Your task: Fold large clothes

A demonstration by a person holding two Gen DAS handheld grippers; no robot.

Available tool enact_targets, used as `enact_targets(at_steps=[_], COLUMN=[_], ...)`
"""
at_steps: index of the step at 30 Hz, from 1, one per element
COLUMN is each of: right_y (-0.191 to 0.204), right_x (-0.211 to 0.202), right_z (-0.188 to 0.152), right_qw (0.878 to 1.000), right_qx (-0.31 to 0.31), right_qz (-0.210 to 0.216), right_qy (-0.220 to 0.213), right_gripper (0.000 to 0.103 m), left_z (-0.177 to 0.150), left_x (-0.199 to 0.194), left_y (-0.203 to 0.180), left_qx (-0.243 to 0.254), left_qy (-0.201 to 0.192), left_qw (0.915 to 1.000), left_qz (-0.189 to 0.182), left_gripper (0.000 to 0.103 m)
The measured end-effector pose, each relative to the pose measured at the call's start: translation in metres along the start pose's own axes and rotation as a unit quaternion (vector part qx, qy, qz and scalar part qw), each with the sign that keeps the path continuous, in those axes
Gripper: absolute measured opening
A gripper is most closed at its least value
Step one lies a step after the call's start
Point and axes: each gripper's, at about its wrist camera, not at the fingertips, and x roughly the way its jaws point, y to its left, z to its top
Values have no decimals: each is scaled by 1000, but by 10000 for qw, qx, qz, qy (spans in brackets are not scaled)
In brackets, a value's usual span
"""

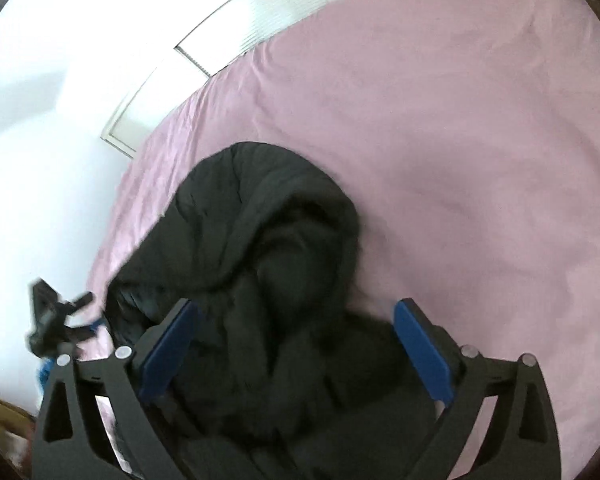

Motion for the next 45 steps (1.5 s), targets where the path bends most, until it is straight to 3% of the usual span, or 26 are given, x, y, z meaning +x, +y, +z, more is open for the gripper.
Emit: enact_targets(at_steps=[4, 10, 17, 18, 19, 20, 21, 22, 23, 24, 25, 30, 33, 37, 40, 43, 45], right_y=[-28, -43, -24, -19, -15, -10, -7, -3, 3, 8, 16, 58, 81, 83, 80, 74, 65], right_x=[33, 71, 97, 102, 106, 111, 112, 113, 112, 111, 108, 81, 54, 7, -23, -55, -65], right_z=[27, 44, 52, 53, 54, 54, 53, 52, 52, 52, 52, 42, 21, -18, -56, -106, -139], right_qw=[9964, 9894, 9942, 9954, 9960, 9964, 9965, 9965, 9967, 9969, 9971, 9934, 9837, 9795, 9773, 9755, 9769], right_qx=[795, 1375, 1070, 949, 860, 746, 683, 610, 526, 432, 244, -848, -1591, -1863, -2001, -2101, -2065], right_qz=[277, 459, 48, -94, -190, -300, -352, -425, -511, -563, -648, -768, -821, -626, -487, -397, -337], right_qy=[-32, -49, -7, 80, 175, 278, 326, 374, 354, 340, 311, 8, -178, -439, -486, -520, -430], right_gripper=[100, 100, 100, 97, 82, 68, 61, 42, 32, 20, 15, 10, 9, 9, 9, 9, 9], left_z=[24, 37, 43, 43, 43, 40, 38, 37, 35, 34, 32, 21, 7, -32, -74, -133, -168], left_x=[24, 50, 78, 81, 86, 89, 92, 94, 94, 94, 93, 76, 50, 1, -35, -66, -76], left_y=[5, 5, -3, -5, -7, -7, -8, -9, -12, -15, -20, -35, -42, -42, -40, -38, -34], left_qx=[-385, -525, -415, -367, -287, -233, -210, -173, -88, -2, 138, 586, 994, 1431, 1769, 2241, 2354], left_qy=[96, 271, 535, 557, 626, 695, 746, 785, 784, 781, 761, 489, 154, -409, -706, -814, -803], left_qw=[9990, 9980, 9968, 9963, 9950, 9940, 9934, 9929, 9927, 9926, 9921, 9908, 9887, 9861, 9801, 9694, 9669], left_qz=[-217, -241, 424, 538, 721, 815, 846, 881, 909, 926, 988, 1116, 1114, 736, 565, 586, 576], left_gripper=[96, 96, 96, 90, 85, 67, 48, 39, 22, 16, 15, 10, 10, 10, 10, 11, 12])
